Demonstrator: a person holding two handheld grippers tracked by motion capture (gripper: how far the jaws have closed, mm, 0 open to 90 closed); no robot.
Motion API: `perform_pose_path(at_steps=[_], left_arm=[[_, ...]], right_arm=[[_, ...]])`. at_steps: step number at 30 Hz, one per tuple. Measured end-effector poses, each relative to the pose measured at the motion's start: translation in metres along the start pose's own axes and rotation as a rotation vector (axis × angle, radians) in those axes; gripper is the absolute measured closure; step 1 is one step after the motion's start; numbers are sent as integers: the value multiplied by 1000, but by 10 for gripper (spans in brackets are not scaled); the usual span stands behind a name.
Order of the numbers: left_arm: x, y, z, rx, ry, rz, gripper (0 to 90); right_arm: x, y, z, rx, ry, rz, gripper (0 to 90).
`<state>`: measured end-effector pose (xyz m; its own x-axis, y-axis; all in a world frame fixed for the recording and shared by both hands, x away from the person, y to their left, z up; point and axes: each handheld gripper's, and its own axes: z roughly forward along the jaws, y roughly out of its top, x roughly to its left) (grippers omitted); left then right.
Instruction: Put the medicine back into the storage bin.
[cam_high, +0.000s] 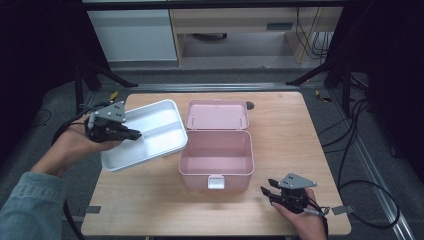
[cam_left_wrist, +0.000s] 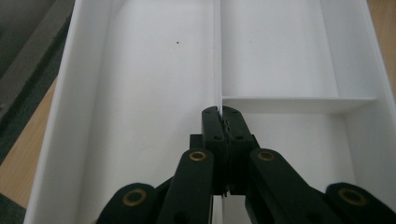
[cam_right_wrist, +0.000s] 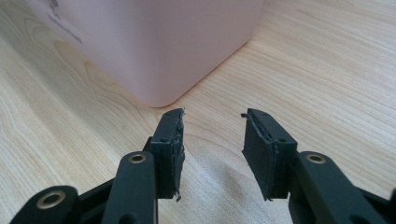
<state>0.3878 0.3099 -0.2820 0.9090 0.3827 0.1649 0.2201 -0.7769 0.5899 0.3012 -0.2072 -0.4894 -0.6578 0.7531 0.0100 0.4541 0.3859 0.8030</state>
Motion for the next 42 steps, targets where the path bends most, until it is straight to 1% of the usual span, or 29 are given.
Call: perform_pose_path(at_steps=[1, 2, 3, 5, 6, 7, 8, 9, 10, 12, 14, 15, 16, 17, 18, 19, 20, 21, 24, 25, 26, 28, 30, 31, 32, 33, 34, 39, 42], left_arm=[[0, 0, 0, 0, 0, 0, 895], [-1, -10, -5, -2, 6, -15, 895], [-1, -10, -5, -2, 6, -15, 895], [-2, -20, -7, 5, 13, -30, 895], [-4, -28, -7, 11, 15, -39, 895], [-4, -28, -7, 11, 15, -39, 895], [-6, -38, -6, 15, 20, -52, 895], [-6, -38, -6, 15, 20, -52, 895], [-9, -50, -4, 18, 23, -67, 895], [-12, -60, 0, 19, 24, -85, 895], [-16, -70, 6, 15, 17, -99, 895], [-16, -70, 6, 15, 17, -99, 895], [-21, -80, 14, 27, 15, -104, 895], [-21, -80, 14, 27, 15, -104, 895], [-27, -87, 21, 22, 23, -108, 895], [-27, -87, 21, 22, 23, -108, 895], [-30, -90, 25, 23, 16, -115, 895], [-37, -98, 36, 28, 5, -126, 895], [-47, -111, 52, 41, 1, -148, 895], [-47, -111, 52, 41, 1, -148, 895], [-54, -120, 63, 44, -4, -164, 895], [-60, -127, 72, 40, -20, -173, 895], [-66, -133, 81, 42, -27, -181, 895], [-66, -133, 81, 42, -27, -181, 895], [-68, -138, 88, 45, -29, -200, 895], [-68, -138, 88, 45, -29, -200, 895], [-70, -143, 94, 45, -32, -211, 895], [-71, -146, 100, 50, -35, -219, 895], [-73, -148, 107, 56, -41, -229, 895]], right_arm=[[0, 0, 0, 0, 0, 0, 577], [0, 0, 0, 1, -1, 1, 577], [0, 0, 0, 1, -1, 1, 577], [1, 0, 1, 0, -1, 1, 577], [2, 0, 1, 0, -1, 2, 577], [2, 0, 1, 0, -4, 2, 580], [1, 0, 0, -2, -9, 2, 582], [1, 0, 0, -2, -9, 2, 582], [1, 0, 0, -7, -10, 6, 582], [0, -1, 0, -7, -11, 7, 582], [0, -1, 0, -5, -11, 10, 582], [0, -1, 0, -5, -11, 10, 582], [0, -1, 0, -4, -10, 10, 582], [0, -1, 0, -4, -10, 10, 582], [1, -1, 1, -5, -8, 12, 582], [1, -1, 1, -5, -8, 12, 582], [1, -1, 1, -5, -9, 10, 582], [2, -1, 1, -2, -5, 9, 582], [3, -1, 2, 9, -5, 4, 582], [3, -1, 2, 9, -5, 4, 582], [3, -1, 1, 5, -7, -1, 582], [2, -1, 1, 7, -7, -1, 582], [2, -1, 1, 8, -7, -1, 582], [2, -1, 1, 8, -7, -1, 582], [3, -1, 2, 11, -7, -1, 582], [3, -1, 2, 11, -7, -1, 582], [3, -1, 3, 10, -5, -6, 582], [4, -1, 2, 10, -4, -5, 583], [3, -1, 2, 12, -3, -2, 584]])
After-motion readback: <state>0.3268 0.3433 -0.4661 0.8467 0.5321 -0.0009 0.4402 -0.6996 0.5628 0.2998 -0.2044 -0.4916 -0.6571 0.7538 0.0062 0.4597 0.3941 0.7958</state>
